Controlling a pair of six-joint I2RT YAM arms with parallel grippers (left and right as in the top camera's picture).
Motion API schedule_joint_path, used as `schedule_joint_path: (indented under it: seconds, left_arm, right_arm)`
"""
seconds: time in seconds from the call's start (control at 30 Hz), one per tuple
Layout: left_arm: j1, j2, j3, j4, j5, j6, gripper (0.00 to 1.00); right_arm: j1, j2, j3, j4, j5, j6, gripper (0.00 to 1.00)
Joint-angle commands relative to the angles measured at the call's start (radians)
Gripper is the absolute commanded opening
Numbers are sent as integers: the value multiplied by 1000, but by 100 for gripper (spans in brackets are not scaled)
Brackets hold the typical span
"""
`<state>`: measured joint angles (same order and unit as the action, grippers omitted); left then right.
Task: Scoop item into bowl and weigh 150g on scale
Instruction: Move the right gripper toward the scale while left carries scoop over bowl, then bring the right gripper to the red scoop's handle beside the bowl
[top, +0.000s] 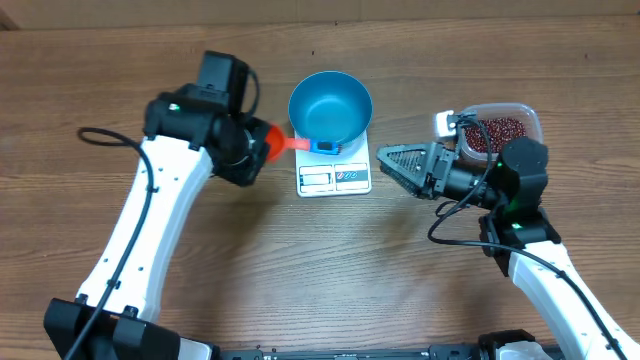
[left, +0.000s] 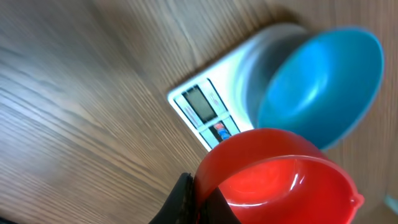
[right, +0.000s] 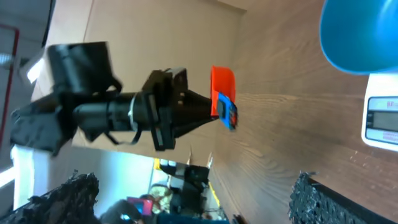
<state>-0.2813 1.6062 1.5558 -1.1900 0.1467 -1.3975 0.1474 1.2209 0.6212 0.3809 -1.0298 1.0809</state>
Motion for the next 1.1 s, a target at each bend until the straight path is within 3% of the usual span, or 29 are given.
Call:
schedule_joint_path:
  seconds: [0.0,0.13,0.47,0.6,1.07]
  left_arm:
    - [-54,-24,2,22,-5,-68,4]
    - [-104,-23,2,28,-30,-163,4]
    - [-203,-23,2,43,-30,-172,4]
    - [-224,-23,2,43,-29,-174,4]
    - [-224,-23,2,42,4,-226,4]
  right_arm:
    - [51,3,27,-9,123,57,100]
    - [100,3,27,-28,211,57,100]
    - [113,3,27,-31,227,55,100]
    - [113,3,27,-30,228,-22,100]
    - [113,3,27,58,171,-8,100]
